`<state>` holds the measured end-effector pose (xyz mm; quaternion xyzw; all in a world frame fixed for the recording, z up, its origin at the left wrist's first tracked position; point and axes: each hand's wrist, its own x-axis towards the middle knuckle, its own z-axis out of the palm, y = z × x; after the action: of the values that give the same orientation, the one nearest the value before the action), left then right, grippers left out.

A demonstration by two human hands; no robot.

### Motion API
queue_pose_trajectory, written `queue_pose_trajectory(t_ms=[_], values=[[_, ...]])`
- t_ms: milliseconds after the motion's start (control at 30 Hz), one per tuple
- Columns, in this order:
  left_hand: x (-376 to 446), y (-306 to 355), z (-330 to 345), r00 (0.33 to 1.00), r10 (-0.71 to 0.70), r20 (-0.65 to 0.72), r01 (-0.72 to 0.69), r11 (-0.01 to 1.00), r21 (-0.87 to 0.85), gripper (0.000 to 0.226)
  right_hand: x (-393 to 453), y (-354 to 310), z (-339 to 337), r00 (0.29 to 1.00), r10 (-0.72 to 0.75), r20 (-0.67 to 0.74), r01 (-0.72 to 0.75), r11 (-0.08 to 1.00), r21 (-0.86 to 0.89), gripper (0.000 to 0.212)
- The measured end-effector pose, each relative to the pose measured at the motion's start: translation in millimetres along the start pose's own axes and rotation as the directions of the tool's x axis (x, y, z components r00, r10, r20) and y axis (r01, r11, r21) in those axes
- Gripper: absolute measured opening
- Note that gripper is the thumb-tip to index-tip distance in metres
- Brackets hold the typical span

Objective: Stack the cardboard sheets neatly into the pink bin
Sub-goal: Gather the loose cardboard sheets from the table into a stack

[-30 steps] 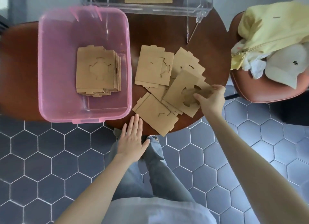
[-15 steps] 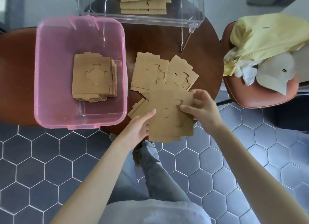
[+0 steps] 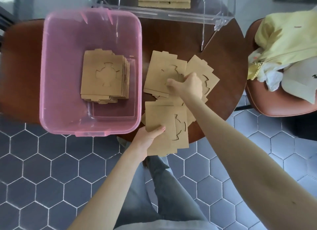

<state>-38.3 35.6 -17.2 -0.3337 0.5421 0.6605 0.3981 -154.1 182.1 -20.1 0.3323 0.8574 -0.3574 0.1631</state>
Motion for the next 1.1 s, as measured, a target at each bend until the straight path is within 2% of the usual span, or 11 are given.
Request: queue_pose_trajectory(t_ms=[100, 233, 300, 367, 467, 567, 667, 767, 867, 1000, 1100], values=[[2, -2, -2, 1.000, 0.006, -0.007, -0.006, 1.000, 0.001, 0.015, 7, -4, 15, 0.999, 0.039, -0.029, -0.042, 0.993, -0.113, 0.071], [2, -3, -5, 1.000, 0.003, 0.004, -0.003, 1.000, -0.012, 0.019, 13, -7, 13, 0.994, 0.113, 0.002, -0.113, 0.990, -0.080, 0.072], [2, -4, -6, 1.000, 0.004, -0.005, -0.004, 1.000, -0.003, 0.018, 15, -8, 9, 0.992, 0.125, 0.026, -0.126, 0.992, 0.023, 0.069], [2, -5, -8, 1.000, 0.004, -0.017, -0.004, 1.000, 0.004, 0.018, 16, -7, 3, 0.993, 0.110, 0.046, -0.117, 0.970, 0.215, 0.063], [0, -6, -10, 1.000, 0.002, -0.029, -0.001, 0.999, 0.035, 0.024, 8, -3, -17, 0.994, 0.084, 0.066, -0.106, 0.818, 0.565, 0.046], [-2, -6, -11, 1.000, -0.021, -0.022, 0.021, 0.999, 0.026, 0.034, -7, 16, -45, 0.991, 0.080, 0.107, -0.133, 0.668, 0.732, 0.010], [-5, -1, -6, 0.995, -0.095, -0.036, 0.090, 0.990, -0.108, 0.033, -35, 46, -63, 0.971, 0.043, 0.234, -0.216, 0.571, 0.792, 0.023], [-3, 3, 0, 0.998, -0.064, -0.002, 0.061, 0.951, -0.302, 0.045, -73, 75, -66, 0.946, 0.017, 0.323, -0.269, 0.596, 0.756, 0.016], [-3, 5, 9, 0.999, -0.044, 0.012, 0.046, 0.950, -0.310, 0.049, -106, 96, -57, 0.947, 0.028, 0.320, -0.262, 0.642, 0.721, 0.014], [-5, 9, 17, 0.997, -0.006, 0.083, 0.027, 0.967, -0.252, 0.034, -123, 108, -44, 0.980, 0.086, 0.180, -0.183, 0.742, 0.645, 0.008], [-6, 7, 19, 0.997, 0.013, 0.082, -0.003, 0.993, -0.120, 0.047, -124, 110, -35, 0.992, 0.125, 0.030, -0.121, 0.832, 0.542, 0.007]])
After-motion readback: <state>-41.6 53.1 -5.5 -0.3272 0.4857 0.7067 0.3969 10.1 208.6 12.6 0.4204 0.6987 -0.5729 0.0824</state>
